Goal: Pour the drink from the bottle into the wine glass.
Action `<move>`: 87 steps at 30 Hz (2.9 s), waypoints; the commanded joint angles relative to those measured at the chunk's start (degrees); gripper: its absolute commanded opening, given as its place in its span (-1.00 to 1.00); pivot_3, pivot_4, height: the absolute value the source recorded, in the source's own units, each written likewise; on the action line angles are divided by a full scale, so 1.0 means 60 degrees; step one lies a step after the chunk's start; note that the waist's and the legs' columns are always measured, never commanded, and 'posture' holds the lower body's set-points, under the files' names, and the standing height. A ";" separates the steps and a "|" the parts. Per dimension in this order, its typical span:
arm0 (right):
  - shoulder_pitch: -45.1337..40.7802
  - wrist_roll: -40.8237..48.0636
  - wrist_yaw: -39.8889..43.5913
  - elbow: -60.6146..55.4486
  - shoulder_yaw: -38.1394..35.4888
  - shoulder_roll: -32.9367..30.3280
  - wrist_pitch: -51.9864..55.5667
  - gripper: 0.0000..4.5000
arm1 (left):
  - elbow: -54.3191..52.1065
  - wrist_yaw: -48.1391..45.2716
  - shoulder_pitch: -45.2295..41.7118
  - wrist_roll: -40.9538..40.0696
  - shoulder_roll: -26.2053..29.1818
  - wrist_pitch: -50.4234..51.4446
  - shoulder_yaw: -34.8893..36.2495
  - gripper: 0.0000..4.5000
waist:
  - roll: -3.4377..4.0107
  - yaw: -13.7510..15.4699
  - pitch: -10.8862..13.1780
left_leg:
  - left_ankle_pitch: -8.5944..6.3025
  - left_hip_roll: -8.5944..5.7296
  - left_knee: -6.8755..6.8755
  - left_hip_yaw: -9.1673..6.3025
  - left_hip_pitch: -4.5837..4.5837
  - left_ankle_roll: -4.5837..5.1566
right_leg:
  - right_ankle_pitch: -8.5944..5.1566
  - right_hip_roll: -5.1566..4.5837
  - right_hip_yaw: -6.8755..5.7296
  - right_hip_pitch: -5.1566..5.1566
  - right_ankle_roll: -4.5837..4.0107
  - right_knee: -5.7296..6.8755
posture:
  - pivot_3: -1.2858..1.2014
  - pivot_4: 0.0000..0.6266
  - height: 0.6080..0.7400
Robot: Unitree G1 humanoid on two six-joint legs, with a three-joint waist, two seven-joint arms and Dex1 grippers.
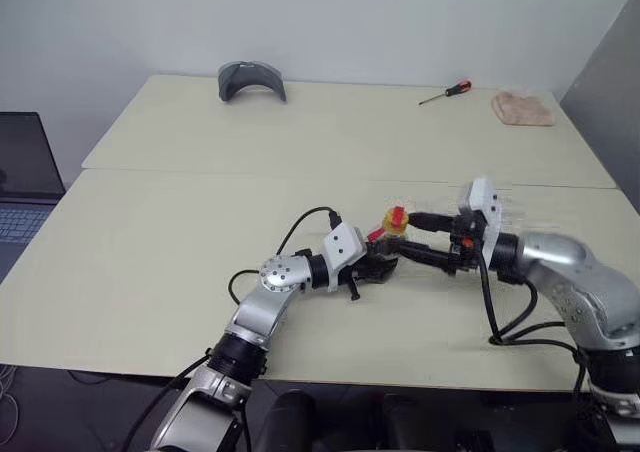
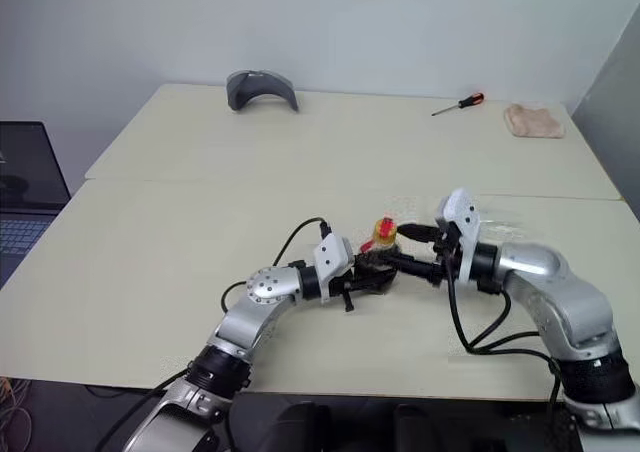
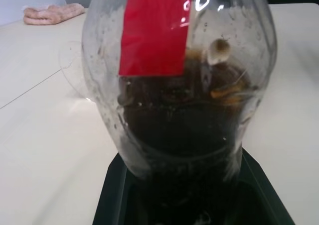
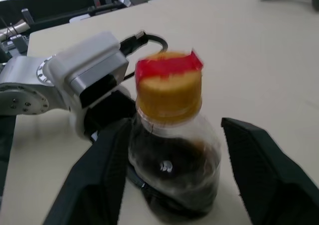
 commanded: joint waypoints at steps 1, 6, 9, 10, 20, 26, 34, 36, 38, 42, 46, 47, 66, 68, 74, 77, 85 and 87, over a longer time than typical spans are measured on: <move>0.0131 0.0585 -0.1633 -0.1829 -0.0746 0.0695 0.0362 0.90 | -0.0298 0.0038 -0.0126 -0.0060 -0.0106 -0.0277 0.0052 -0.58 | 0.0000 -0.0025 0.0000 | 0.0000 0.0000 0.0000 0.0000 0.0003 0.0000 | 0.0000 0.0000 0.0000 0.0001 0.0000 0.0001 | 0.03 -0.52 1.00; 0.0061 -0.0094 -0.3530 -0.2469 -0.0584 0.1812 0.0335 0.90 | -0.0068 0.0008 -0.0290 -0.0031 -0.0245 -0.0368 0.0033 -0.58 | 0.0000 -0.0016 0.0000 | 0.0000 0.0001 -0.0002 -0.0006 0.0005 -0.0001 | -0.0001 0.0005 -0.0007 0.0002 0.0003 0.0002 | 0.03 -0.52 1.00; 0.0112 -0.0675 -0.3784 -0.2578 -0.0120 0.1820 0.0137 0.90 | 0.0026 -0.0031 -0.0348 -0.0029 -0.0280 -0.0424 0.0026 -0.58 | 0.0000 -0.0016 0.0000 | 0.0000 -0.0010 0.0000 0.0003 0.0003 -0.0001 | -0.0001 -0.0004 0.0000 0.0001 0.0003 0.0000 | 0.03 -0.52 1.00; 0.0158 -0.0943 -0.3822 -0.2565 0.0039 0.1758 0.0021 0.90 | 0.0054 -0.0043 -0.0365 -0.0031 -0.0284 -0.0442 0.0025 -0.58 | 0.0000 -0.0017 0.0000 | 0.0000 -0.0011 0.0000 0.0004 0.0003 -0.0001 | -0.0001 -0.0005 0.0001 0.0001 0.0003 -0.0002 | 0.03 -0.52 1.00; 0.0836 -0.1228 -0.3738 -0.2240 -0.0666 0.1752 -0.0482 0.90 | 0.0153 -0.0077 -0.0419 -0.0044 -0.0249 -0.0535 0.0074 -0.58 | 0.0000 -0.0016 0.0000 | 0.0000 -0.0011 -0.0002 0.0001 0.0004 -0.0001 | -0.0002 -0.0003 -0.0003 0.0001 0.0003 -0.0001 | 0.03 -0.52 1.00; 0.1487 -0.0406 -0.3544 -0.2482 -0.1395 0.1735 -0.0383 0.90 | 0.0136 -0.0100 -0.0385 -0.0050 -0.0233 -0.0535 0.0080 -0.58 | 0.0000 -0.0022 0.0000 | 0.0000 -0.0011 -0.0003 0.0001 0.0004 0.0000 | -0.0002 -0.0003 -0.0002 0.0003 0.0003 -0.0002 | 0.03 -0.52 1.00; 0.2690 0.0440 -0.2847 -0.2852 -0.2234 0.0802 -0.0055 0.90 | 0.0073 -0.0132 -0.0338 -0.0071 -0.0212 -0.0517 0.0063 -0.58 | 0.0000 -0.0010 0.0000 | 0.0000 -0.0011 -0.0002 0.0003 0.0004 0.0000 | -0.0002 -0.0002 -0.0001 0.0004 0.0004 -0.0003 | 0.03 -0.52 1.00; 0.2810 0.0730 -0.2601 -0.3063 -0.2219 0.0492 0.0079 0.90 | 0.0077 -0.0145 -0.0342 -0.0077 -0.0202 -0.0517 0.0051 -0.58 | -0.0001 -0.0021 0.0000 | 0.0000 -0.0011 -0.0002 0.0003 0.0005 0.0000 | -0.0002 -0.0001 -0.0001 0.0004 0.0004 -0.0004 | 0.03 -0.52 1.00; 0.2638 0.0981 -0.2576 -0.3258 -0.2018 0.0385 0.0172 0.90 | 0.0110 -0.0154 -0.0367 -0.0074 -0.0215 -0.0522 0.0038 -0.58 | 0.0000 -0.0041 0.0000 | 0.0000 -0.0009 -0.0004 0.0003 0.0008 0.0000 | -0.0002 0.0003 0.0001 0.0003 0.0004 -0.0001 | 0.03 -0.52 1.00; 0.1672 0.0797 -0.3146 -0.3353 -0.1161 0.0768 0.0248 0.90 | 0.0155 -0.0136 -0.0431 -0.0059 -0.0272 -0.0515 0.0034 -0.58 | 0.0000 -0.0054 0.0000 | 0.0000 -0.0001 -0.0004 0.0000 0.0011 0.0000 | -0.0003 0.0015 0.0000 0.0003 0.0005 0.0002 | 0.03 -0.52 1.00; 0.0798 -0.0209 -0.3626 -0.2799 -0.0262 0.1267 -0.0115 0.90 | 0.0146 -0.0140 -0.0403 -0.0048 -0.0262 -0.0519 0.0045 -0.58 | -0.0001 -0.0031 0.0000 | 0.0000 -0.0004 -0.0003 -0.0003 0.0004 0.0000 | -0.0003 0.0013 0.0000 0.0003 0.0006 -0.0004 | 0.03 -0.52 1.00; 0.0677 -0.0451 -0.3674 -0.2615 -0.0127 0.1348 -0.0259 0.90 | 0.0145 -0.0143 -0.0399 -0.0047 -0.0257 -0.0518 0.0045 -0.58 | -0.0001 -0.0026 0.0000 | 0.0000 -0.0006 -0.0003 -0.0002 0.0003 0.0000 | -0.0003 0.0012 -0.0001 0.0002 0.0006 -0.0005 | 0.03 -0.52 1.00; 0.2347 0.0802 -0.3019 -0.2583 -0.2161 0.0503 0.0156 0.90 | 0.0135 -0.0176 -0.0397 -0.0060 -0.0241 -0.0513 0.0003 -0.59 | -0.0001 -0.0002 0.0000 | 0.0000 -0.0009 -0.0003 -0.0003 0.0003 0.0000 | -0.0003 0.0004 -0.0002 0.0005 0.0005 -0.0003 | 0.03 -0.52 1.00; 0.2672 0.0978 -0.2805 -0.2673 -0.2374 0.0201 0.0264 0.90 | 0.0125 -0.0183 -0.0392 -0.0069 -0.0237 -0.0511 -0.0003 -0.59 | -0.0001 0.0000 0.0000 | 0.0000 -0.0010 -0.0001 -0.0001 0.0003 0.0000 | -0.0003 0.0004 0.0000 0.0006 0.0005 -0.0004 | 0.03 -0.52 1.00; 0.2663 0.1642 -0.2563 -0.2824 -0.2643 -0.0363 0.0696 0.90 | 0.0105 -0.0208 -0.0367 -0.0069 -0.0222 -0.0503 -0.0009 -0.59 | 0.0000 -0.0020 0.0000 | 0.0000 -0.0009 -0.0003 0.0001 0.0007 0.0000 | -0.0003 0.0009 0.0002 0.0005 0.0005 -0.0001 | 0.03 -0.52 1.00; 0.2220 0.2060 -0.2987 -0.3051 -0.2407 -0.0160 0.0913 0.90 | 0.0094 -0.0219 -0.0357 -0.0061 -0.0226 -0.0505 -0.0004 -0.59 | -0.0001 -0.0023 0.0000 | 0.0000 -0.0007 -0.0004 -0.0001 0.0007 0.0000 | -0.0004 0.0010 0.0000 0.0006 0.0006 -0.0002 | 0.03 -0.52 1.00; 0.0886 0.1435 -0.4159 -0.2656 -0.0991 0.0925 0.0941 0.90 | 0.0127 -0.0188 -0.0362 -0.0030 -0.0310 -0.0505 -0.0022 -0.59 | -0.0001 -0.0018 0.0000 | 0.0000 -0.0008 -0.0002 -0.0002 0.0001 0.0000 | -0.0004 0.0010 0.0000 0.0005 0.0007 -0.0006 | 0.03 -0.52 1.00; 0.0782 0.1267 -0.4147 -0.2562 -0.0856 0.1005 0.0850 0.90 | 0.0137 -0.0180 -0.0365 -0.0019 -0.0326 -0.0516 -0.0021 -0.59 | -0.0001 -0.0018 0.0000 | 0.0000 -0.0011 -0.0001 0.0000 0.0001 0.0000 | -0.0004 0.0006 0.0002 0.0004 0.0007 -0.0006 | 0.03 -0.52 1.00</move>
